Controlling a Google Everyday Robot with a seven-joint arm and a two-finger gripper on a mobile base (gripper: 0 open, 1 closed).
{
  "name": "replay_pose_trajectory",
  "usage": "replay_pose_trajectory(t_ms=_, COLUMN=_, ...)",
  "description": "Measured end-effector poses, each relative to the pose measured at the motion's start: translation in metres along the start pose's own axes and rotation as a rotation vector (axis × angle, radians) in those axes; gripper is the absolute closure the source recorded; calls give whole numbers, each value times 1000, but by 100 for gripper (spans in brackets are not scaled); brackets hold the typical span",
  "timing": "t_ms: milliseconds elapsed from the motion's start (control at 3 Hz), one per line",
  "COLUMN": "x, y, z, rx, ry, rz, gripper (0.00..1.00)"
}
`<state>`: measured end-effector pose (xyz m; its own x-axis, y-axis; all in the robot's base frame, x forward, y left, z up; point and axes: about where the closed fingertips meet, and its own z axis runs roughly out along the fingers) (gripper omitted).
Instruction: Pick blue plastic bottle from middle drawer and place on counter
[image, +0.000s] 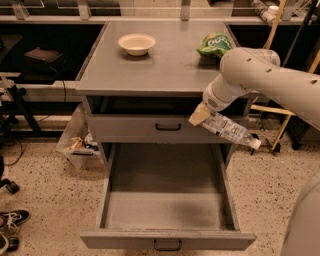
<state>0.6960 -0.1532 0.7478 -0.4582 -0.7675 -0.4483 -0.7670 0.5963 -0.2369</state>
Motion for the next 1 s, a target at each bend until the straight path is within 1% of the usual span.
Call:
replay_pose_trajectory(t_ms=333, x=0, y=0, z=0, rx=-1, ry=0, rz=1, gripper=100)
replay_pose_trajectory(t_ms=667, x=11, y=-1, z=-41, rx=65, ry=-29, rz=26, gripper=100)
replay_pose_trajectory(t_ms=1000, x=14, y=4, z=-104, rx=224, ry=-80, rz=39, gripper=100)
